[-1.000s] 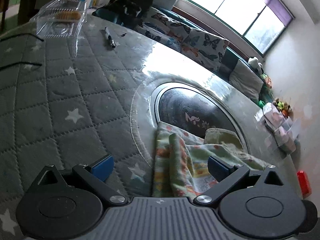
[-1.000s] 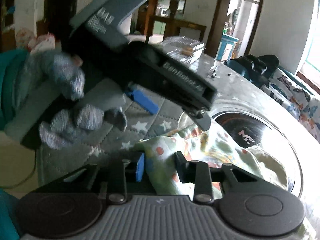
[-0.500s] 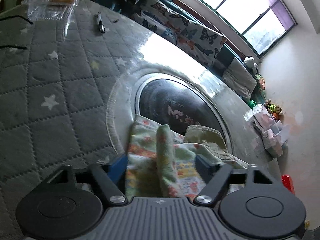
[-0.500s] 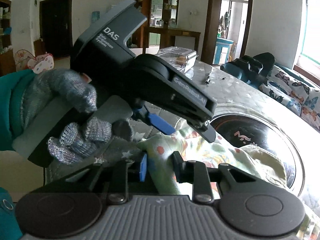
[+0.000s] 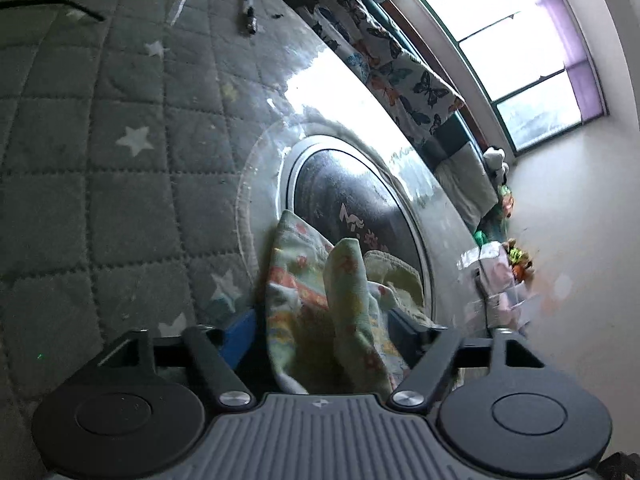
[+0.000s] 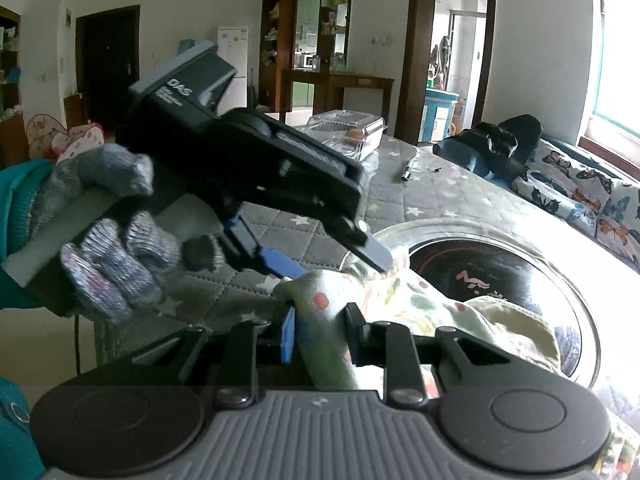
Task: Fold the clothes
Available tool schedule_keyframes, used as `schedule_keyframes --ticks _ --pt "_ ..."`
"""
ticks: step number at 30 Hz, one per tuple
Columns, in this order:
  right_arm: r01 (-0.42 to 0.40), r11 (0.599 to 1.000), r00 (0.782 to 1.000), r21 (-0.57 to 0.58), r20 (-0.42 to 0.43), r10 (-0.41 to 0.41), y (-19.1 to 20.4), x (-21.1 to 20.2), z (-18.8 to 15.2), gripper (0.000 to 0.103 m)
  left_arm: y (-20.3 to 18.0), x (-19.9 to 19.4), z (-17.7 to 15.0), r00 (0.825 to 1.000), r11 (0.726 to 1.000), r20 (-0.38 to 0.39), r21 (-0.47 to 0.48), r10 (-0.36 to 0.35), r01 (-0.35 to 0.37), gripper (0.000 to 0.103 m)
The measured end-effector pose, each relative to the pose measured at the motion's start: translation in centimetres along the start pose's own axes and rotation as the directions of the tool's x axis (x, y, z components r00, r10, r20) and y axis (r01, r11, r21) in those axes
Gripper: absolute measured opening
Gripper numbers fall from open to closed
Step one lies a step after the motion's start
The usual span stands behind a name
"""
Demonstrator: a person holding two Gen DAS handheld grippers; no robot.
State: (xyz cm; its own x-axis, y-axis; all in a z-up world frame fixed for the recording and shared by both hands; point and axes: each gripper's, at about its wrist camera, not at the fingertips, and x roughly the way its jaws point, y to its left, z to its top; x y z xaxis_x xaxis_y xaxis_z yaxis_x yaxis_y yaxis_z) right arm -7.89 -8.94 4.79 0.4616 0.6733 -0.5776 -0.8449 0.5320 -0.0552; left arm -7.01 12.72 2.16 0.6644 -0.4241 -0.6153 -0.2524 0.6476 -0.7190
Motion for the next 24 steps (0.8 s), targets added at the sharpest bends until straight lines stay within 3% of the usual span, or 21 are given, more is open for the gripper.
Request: schedule_keyframes --ticks 4,10,13,15,18,24 --pt "-0.003 1.0 1.0 -0.001 -0.002 0.003 0.1 0.2 -0.1 0.024 0.6 -0.1 -0.4 0.999 0.998 -0.019 -0.034 -0.045 0.045 0.084" --pt "-0.021 0.999 1.0 -0.031 -0.009 0.021 1.3 -0.3 -0.6 0.024 -0.7 1.3 -0.4 0.998 0.998 -0.039 0.014 -0.058 0.059 0.082" --pt "-0.033 0.999 0.999 -0.035 -0.01 0.033 1.4 -0.5 -0.7 0.024 -0.4 2.0 -0.4 0.997 0.999 -0.054 -0.004 -0.052 0.052 0.054" --pt "-0.039 0.999 0.999 -0.032 -0.017 0.039 1.3 -0.4 -0.9 0.025 -0.1 2.4 -0.4 0.997 0.999 -0.062 -0.017 -0.045 0.044 0.025" --pt "-0.045 0.999 0.999 -0.011 -0.021 0.045 0.8 -0.7 -1.2 0.03 0.5 2.5 -0.6 0.997 0.999 -0.064 -0.025 -0.041 0.04 0.015" --pt "0.019 0.997 1.0 0.081 -0.026 -0.017 -1.4 -2.7 -2.4 0.038 0.3 2.2 -0.7 0.998 1.0 -0.055 0.023 -0.015 0.017 0.014"
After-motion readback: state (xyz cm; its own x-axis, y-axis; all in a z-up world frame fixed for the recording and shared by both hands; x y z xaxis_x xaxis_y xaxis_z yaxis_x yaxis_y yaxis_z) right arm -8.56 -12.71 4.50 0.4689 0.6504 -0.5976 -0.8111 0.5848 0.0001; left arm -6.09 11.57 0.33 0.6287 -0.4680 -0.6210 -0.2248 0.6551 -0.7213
